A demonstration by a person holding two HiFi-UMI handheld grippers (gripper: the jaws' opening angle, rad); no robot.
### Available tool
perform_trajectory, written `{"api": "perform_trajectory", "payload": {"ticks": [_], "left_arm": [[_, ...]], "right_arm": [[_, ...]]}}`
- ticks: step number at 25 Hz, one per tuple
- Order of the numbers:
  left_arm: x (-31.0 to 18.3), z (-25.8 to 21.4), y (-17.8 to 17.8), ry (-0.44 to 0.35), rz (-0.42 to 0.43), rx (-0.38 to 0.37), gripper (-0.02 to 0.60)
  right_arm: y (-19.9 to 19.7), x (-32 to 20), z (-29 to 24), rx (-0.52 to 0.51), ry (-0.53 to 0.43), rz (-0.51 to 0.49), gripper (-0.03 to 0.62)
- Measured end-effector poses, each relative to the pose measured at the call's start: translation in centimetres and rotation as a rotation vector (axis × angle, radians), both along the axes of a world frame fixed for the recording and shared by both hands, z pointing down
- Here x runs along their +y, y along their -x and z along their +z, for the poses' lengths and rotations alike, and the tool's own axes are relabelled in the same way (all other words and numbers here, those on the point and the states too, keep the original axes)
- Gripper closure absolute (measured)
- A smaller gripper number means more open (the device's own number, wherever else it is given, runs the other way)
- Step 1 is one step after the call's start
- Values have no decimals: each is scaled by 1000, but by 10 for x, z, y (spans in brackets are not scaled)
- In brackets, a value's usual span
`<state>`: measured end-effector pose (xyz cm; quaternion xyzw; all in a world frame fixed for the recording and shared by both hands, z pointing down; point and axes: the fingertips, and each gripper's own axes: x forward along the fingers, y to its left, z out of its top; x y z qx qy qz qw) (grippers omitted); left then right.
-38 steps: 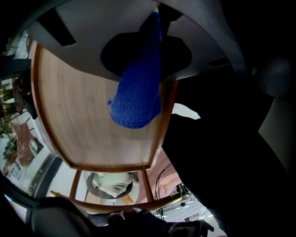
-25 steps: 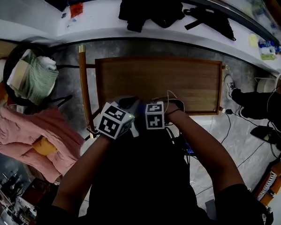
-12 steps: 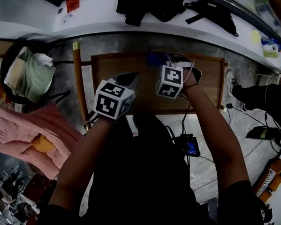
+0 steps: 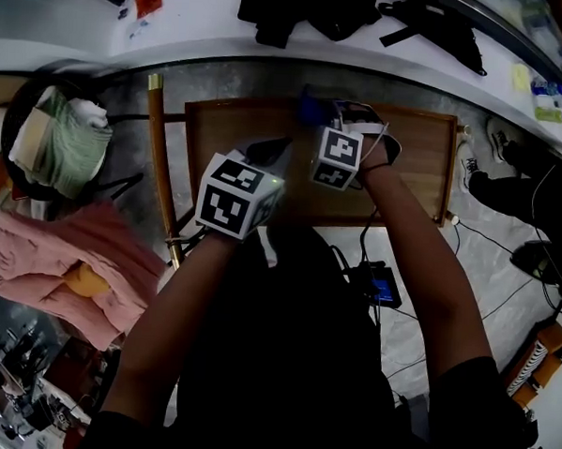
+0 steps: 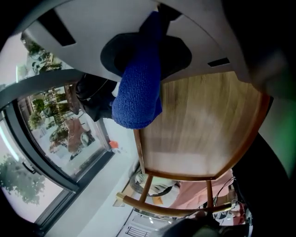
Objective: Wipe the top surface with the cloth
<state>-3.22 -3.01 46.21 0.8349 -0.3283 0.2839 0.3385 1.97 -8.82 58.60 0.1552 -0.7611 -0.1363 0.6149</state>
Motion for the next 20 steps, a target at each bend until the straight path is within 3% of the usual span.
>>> {"api": "perform_trajectory", "payload": {"ticks": [5, 11, 20], "left_arm": [[10, 5, 4, 20, -10, 0, 572], [18, 7, 10, 35, -31, 7, 572], [46, 18, 0, 65, 17, 6, 572]], "right_arm": [[-2, -8, 2, 12, 79, 48, 548], [4, 14, 2, 34, 189, -10, 548], [4, 122, 14, 72, 382, -112, 546]]}}
